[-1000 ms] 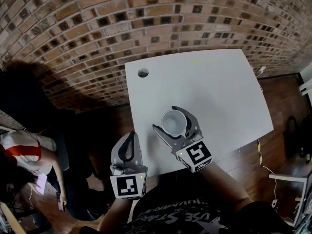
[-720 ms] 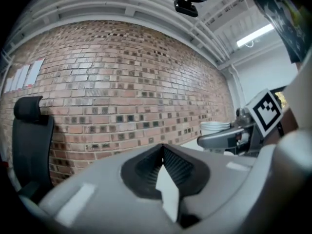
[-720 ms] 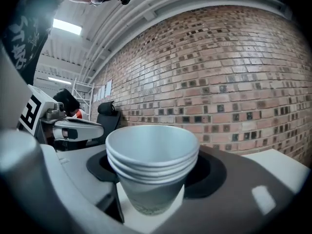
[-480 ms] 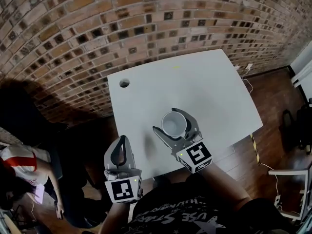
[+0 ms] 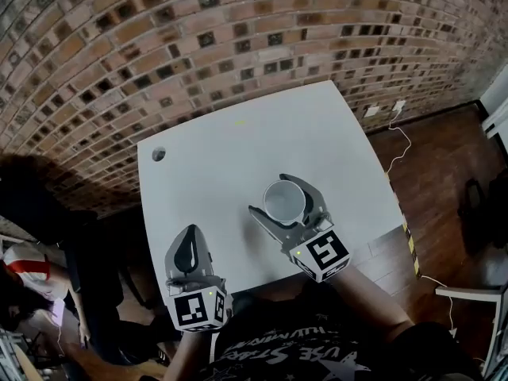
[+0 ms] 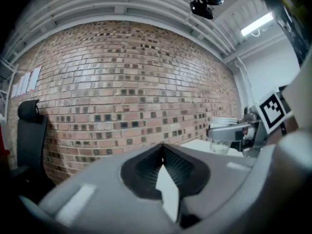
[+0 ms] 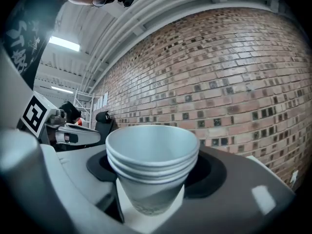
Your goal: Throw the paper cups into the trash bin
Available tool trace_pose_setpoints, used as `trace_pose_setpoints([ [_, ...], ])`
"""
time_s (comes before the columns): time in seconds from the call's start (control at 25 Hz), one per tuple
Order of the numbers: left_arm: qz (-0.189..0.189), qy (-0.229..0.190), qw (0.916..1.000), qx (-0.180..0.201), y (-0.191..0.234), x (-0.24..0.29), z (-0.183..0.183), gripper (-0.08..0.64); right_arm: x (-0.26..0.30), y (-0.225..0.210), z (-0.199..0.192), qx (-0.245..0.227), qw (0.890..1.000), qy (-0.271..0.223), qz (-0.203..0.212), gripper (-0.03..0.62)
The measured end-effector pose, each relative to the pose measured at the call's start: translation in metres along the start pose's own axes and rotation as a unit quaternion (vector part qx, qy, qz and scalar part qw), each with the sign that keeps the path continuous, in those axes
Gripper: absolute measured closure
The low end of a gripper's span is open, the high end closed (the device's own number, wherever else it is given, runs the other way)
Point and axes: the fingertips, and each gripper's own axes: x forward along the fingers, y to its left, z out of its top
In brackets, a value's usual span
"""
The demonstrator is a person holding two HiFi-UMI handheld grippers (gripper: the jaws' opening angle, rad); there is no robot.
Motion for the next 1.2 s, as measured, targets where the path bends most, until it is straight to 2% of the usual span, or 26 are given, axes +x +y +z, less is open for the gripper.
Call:
trace_pose_setpoints([
  [0.32, -0.008, -0.007, 0.9999, 0.003, -0.119, 0.034, 0.021, 0.555, -0.092, -0.1, -0.003, -0.014, 1.0, 0.014, 0.0, 0.238],
  [0.72, 0.024, -0.024, 0.9993, 0.013, -0.223, 0.036, 0.043, 0.555, -0.157, -0.162, -0.004, 0.006, 1.0, 0.008, 0.028, 0.238],
  [0.88, 0.016, -0.02, 0.9996, 0.015, -0.242, 0.032, 0.043, 0.555, -0.164, -0.168, -0.006, 0.011, 0.999, 0.005, 0.031, 0.238],
  [1.2, 0.004, -0.018, 0.9998, 0.005, -0.246, 0.045, 0.035, 0.555, -0.168, -0.171, -0.004, 0.007, 1.0, 0.006, 0.014, 0.238],
])
